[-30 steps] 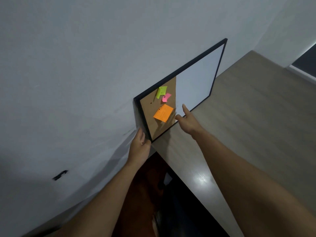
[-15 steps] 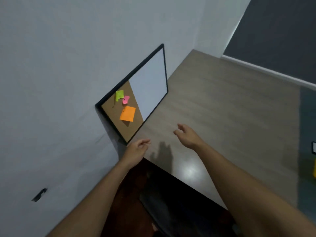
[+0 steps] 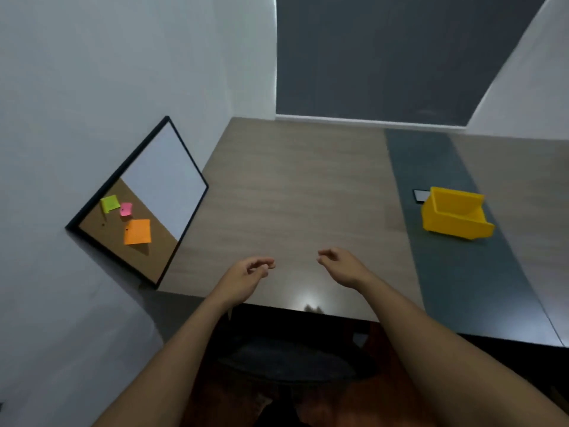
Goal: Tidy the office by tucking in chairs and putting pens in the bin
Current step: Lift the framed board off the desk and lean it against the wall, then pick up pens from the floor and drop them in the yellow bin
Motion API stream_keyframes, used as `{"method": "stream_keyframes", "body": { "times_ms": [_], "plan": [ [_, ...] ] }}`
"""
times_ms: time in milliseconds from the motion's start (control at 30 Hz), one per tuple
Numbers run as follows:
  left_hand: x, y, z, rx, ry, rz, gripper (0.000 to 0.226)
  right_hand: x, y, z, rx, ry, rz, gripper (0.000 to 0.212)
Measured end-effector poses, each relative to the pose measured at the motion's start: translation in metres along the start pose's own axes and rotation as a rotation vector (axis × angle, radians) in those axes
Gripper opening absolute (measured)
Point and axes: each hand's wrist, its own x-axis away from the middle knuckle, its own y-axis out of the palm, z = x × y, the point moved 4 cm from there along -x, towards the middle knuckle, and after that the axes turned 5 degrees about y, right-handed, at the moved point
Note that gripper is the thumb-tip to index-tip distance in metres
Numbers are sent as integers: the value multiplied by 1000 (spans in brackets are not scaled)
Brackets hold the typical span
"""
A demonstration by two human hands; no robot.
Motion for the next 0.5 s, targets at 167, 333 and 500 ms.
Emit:
{"method": "stream_keyframes", "body": {
  "times_ms": [167,333,500],
  "plan": [
    [28,75,46,-69,57,-116,27,76,-38,86,-82,52,88,45],
    [59,162,85,-108,100,-259,27,161,-67,181,-183,135,194,43],
    [88,264,121,-158,146,-405,30,255,-86,276,-305,238,340,40]
  ]
}}
